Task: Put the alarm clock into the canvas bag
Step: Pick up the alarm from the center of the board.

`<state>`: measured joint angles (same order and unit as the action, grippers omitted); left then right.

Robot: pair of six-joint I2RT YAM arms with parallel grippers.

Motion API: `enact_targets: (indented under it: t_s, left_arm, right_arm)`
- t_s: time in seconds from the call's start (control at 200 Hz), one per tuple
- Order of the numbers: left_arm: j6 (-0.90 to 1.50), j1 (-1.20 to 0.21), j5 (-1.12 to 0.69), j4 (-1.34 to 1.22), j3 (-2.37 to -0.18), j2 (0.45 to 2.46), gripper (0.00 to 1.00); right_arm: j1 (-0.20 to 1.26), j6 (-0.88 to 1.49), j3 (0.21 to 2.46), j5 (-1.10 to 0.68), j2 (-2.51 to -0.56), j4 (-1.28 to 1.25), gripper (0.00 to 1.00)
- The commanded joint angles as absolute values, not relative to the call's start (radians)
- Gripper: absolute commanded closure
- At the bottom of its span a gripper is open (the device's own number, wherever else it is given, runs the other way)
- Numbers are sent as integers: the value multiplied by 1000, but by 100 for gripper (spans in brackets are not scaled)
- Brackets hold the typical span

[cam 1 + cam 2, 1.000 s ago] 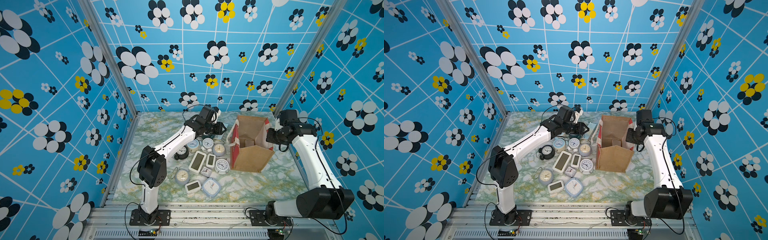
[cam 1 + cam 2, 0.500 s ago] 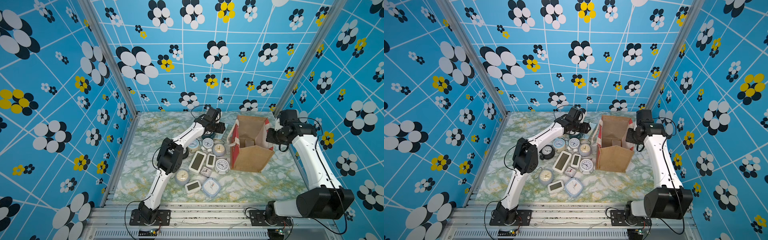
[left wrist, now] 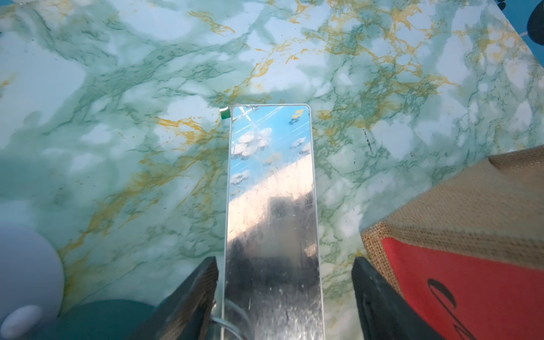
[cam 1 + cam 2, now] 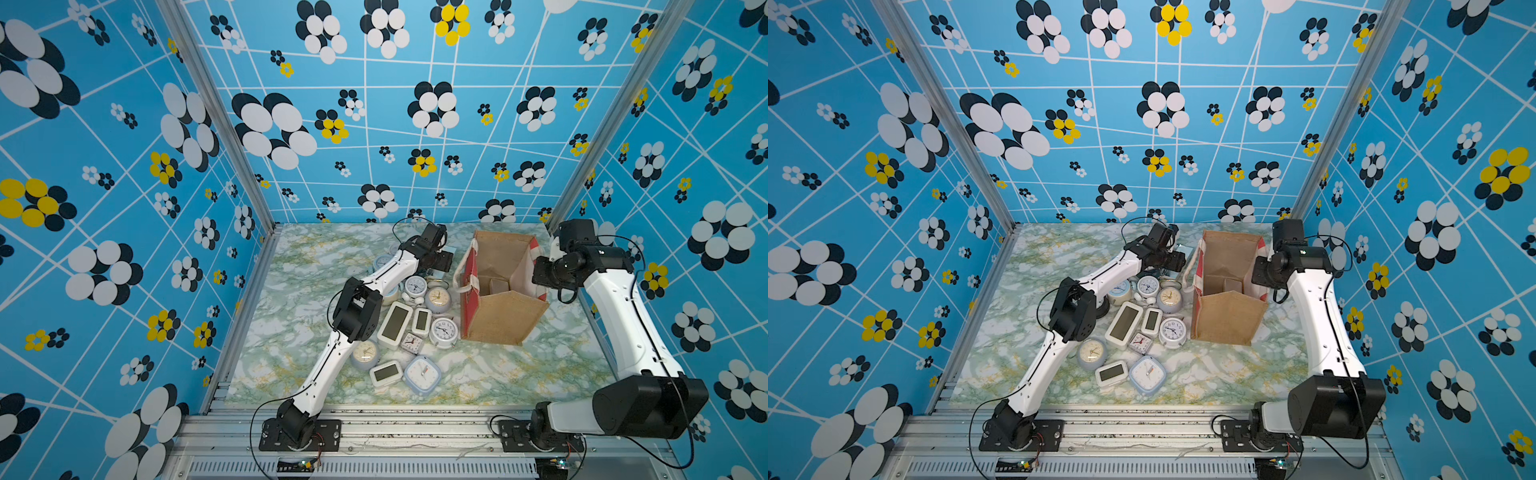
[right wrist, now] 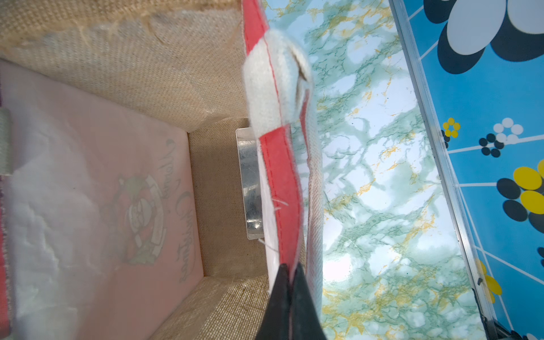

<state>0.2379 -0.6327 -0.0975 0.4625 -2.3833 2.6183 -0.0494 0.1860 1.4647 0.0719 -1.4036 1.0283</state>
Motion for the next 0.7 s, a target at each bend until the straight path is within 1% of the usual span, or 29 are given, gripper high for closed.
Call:
enact_targets:
  t_s: [0.0, 0.235, 0.695]
  left_arm:
    - [216, -637, -71, 440, -2423, 2665, 24]
    - [224, -637, -74, 472, -2497, 2728, 24]
    - [300, -643, -89, 627, -2501, 2741, 23]
  right_arm:
    - [-54, 169, 1465, 57, -1420, 1028, 100]
    - [-54, 169, 1474, 51, -1433, 1027, 100]
    - [-54, 170, 1467, 41, -1431, 1020, 99]
